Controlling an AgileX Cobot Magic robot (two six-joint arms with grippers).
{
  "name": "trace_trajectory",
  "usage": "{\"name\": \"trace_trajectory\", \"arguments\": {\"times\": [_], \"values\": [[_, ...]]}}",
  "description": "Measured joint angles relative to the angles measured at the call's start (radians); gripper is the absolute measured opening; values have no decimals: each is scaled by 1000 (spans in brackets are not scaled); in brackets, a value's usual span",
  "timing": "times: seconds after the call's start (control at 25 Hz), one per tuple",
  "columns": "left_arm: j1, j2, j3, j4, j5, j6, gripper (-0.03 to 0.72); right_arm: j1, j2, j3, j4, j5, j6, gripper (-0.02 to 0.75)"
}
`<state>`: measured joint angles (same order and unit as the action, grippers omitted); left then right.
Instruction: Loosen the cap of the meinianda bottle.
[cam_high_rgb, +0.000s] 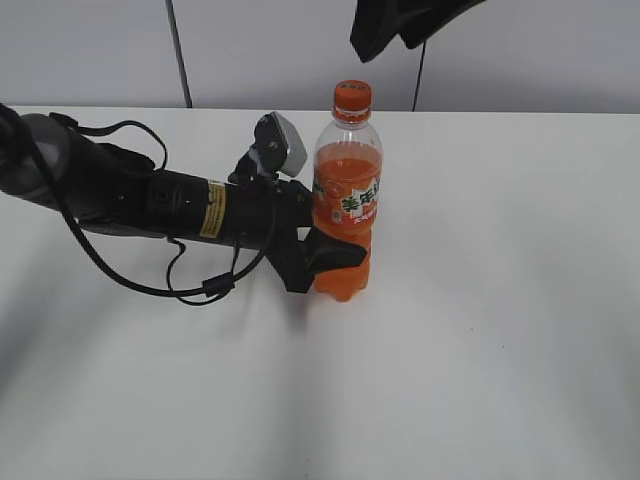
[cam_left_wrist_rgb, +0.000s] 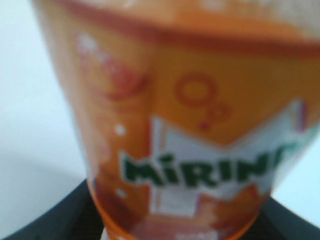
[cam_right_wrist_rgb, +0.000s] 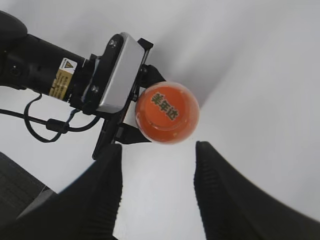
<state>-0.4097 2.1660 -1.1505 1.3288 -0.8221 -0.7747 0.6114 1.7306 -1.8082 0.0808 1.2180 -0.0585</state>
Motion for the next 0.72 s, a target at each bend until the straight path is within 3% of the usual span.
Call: {"name": "trace_trajectory", "arguments": {"times": [0.72], "values": [[0,0,0,0,0,0,414,1,109,-38,2,1,0,354]]}}
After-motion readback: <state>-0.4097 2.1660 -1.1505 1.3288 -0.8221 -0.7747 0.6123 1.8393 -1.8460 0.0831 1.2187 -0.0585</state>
